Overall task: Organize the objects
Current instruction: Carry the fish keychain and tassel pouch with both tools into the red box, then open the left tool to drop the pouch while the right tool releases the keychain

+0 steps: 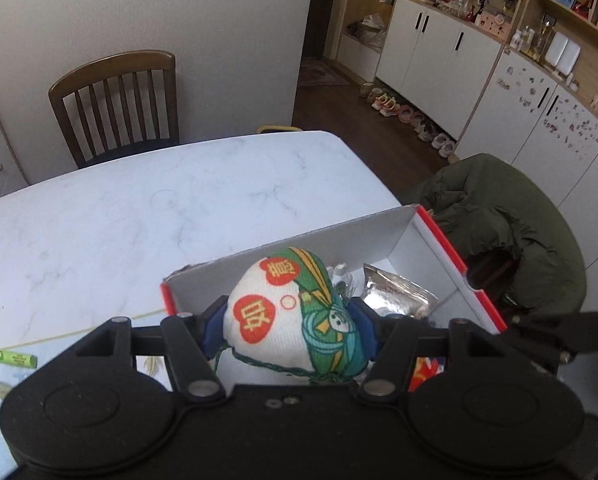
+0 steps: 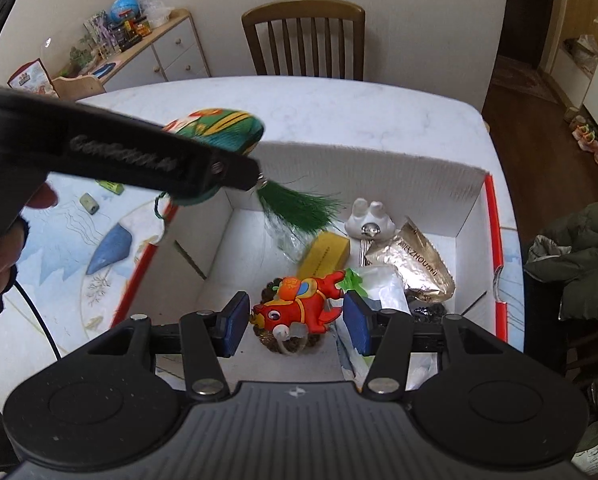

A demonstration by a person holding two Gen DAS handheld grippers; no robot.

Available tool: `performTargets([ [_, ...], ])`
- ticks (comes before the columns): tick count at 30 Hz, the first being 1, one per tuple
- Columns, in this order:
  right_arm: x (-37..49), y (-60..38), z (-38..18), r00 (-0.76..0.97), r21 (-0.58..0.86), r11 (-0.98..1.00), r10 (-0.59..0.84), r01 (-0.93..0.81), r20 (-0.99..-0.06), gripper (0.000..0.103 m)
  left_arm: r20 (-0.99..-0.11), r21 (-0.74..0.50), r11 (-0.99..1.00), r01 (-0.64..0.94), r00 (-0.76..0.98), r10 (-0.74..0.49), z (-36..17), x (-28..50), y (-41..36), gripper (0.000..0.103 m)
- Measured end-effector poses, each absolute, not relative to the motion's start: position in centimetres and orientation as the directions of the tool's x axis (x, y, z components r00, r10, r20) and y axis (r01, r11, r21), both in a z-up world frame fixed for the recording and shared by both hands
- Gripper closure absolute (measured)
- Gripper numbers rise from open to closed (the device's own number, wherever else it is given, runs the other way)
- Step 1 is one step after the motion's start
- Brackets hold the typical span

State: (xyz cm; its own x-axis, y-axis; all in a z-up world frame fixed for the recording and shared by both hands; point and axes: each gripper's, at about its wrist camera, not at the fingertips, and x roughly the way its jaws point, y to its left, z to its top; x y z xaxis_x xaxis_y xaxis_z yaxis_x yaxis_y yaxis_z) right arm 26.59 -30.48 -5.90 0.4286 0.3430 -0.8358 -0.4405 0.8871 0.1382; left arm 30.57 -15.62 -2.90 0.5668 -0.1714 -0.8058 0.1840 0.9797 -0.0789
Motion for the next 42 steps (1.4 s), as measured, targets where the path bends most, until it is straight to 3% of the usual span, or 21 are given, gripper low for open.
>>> performTargets([
  [16, 26.9, -28.6, -10.5, 0.320, 0.162, 0.847, 0.358, -0.505, -0.877, 0.052, -0.876, 0.004, 0.989, 0.146, 0.477, -0.067, -8.5, 33.1, -16.3, 0.042],
  [33, 27.5, -28.1, -13.2, 0.278, 0.150, 0.848, 0.326, -0.507, -0.904, 0.051, -0.912, 0.126, 0.962, 0.242, 0.410, 0.016, -11.8, 32.6, -17.9, 0.039],
  [37, 27.1, -28.2, -13.1, 0.275, 0.158, 0.845, 0.335, -0.511, -0.901, 0.051, -0.912, 0.161, 0.952, 0.262, 0.408, 0.042, -12.3, 32.9, -18.5, 0.036],
  [42, 27.0, -28.3, -12.7, 0.271, 0.177, 0.840, 0.354, -0.513, -0.895, 0.046, -0.916, 0.139, 0.954, 0.266, 0.400, 0.022, -12.2, 32.8, -18.4, 0.025],
])
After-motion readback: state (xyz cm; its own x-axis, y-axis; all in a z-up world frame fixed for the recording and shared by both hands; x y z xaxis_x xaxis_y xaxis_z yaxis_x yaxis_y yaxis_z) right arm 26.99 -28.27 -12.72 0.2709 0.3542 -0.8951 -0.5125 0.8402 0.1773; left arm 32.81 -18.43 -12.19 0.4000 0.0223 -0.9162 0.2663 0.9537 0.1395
